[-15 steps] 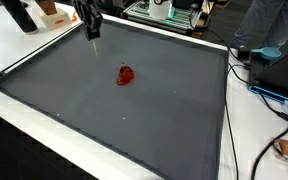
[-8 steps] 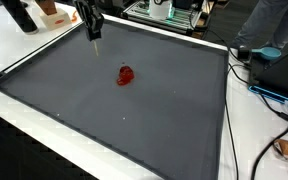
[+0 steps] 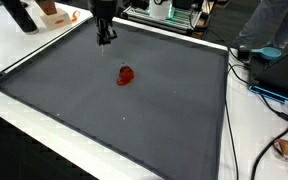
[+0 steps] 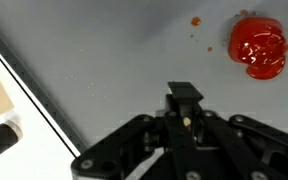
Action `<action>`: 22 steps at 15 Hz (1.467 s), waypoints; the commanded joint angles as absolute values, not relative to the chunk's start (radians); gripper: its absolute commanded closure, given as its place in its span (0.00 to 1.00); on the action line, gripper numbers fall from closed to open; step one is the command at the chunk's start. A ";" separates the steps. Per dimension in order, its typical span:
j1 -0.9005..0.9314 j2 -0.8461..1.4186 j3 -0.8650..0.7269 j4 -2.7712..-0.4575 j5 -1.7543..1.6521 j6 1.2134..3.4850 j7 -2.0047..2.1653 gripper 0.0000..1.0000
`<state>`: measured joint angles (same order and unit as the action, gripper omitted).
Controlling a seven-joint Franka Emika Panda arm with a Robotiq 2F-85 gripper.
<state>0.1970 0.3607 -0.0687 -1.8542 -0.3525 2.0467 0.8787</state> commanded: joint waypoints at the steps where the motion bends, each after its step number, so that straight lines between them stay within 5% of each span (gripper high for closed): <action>1: 0.242 0.469 -0.080 -1.733 -0.438 1.909 1.025 0.97; 22: 0.287 0.760 -0.089 -1.422 -0.490 1.567 1.160 0.97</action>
<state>0.2768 0.7317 -0.0859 -1.4543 -0.4804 1.6010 1.1581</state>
